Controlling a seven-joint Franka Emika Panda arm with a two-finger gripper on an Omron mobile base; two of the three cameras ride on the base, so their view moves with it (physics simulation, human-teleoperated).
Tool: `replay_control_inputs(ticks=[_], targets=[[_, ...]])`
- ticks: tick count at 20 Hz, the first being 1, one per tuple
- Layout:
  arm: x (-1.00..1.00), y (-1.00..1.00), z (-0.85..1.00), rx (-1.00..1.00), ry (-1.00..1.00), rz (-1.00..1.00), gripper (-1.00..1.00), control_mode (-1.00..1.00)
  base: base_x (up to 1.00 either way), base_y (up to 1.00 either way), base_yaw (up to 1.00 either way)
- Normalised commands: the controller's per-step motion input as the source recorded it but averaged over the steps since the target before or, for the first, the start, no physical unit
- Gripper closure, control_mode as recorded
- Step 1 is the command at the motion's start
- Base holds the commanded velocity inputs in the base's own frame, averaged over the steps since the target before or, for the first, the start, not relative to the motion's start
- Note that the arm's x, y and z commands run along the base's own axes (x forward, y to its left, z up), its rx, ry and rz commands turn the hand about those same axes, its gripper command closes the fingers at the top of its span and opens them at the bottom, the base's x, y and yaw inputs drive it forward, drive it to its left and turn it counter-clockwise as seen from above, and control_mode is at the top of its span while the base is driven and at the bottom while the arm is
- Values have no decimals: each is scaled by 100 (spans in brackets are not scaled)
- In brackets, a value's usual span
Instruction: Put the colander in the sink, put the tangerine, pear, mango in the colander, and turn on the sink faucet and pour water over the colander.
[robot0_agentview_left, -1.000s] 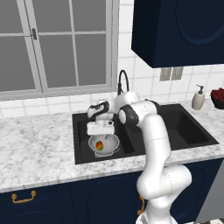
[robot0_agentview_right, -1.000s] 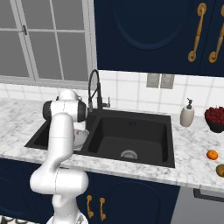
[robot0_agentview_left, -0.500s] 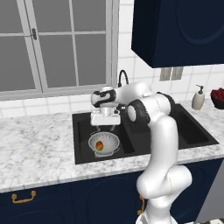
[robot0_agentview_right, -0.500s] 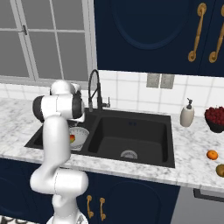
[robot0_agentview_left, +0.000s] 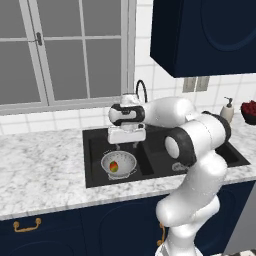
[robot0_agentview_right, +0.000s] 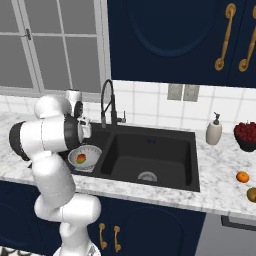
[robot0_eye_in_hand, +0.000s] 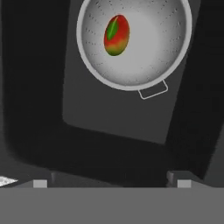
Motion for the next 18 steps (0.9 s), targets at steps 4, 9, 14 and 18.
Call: replay_control_inputs(ticks=[4, 9, 14, 18], targets=[[-62, -50, 28, 0, -15, 0, -100, -100, 0, 0, 0], [-35, -39, 19, 0, -3, 0, -100, -100, 0, 0, 0], [-8, -71, 50, 0, 7, -5, -100, -100, 0, 0, 0], [0, -100, 31, 0, 17, -15, -100, -100, 0, 0, 0]])
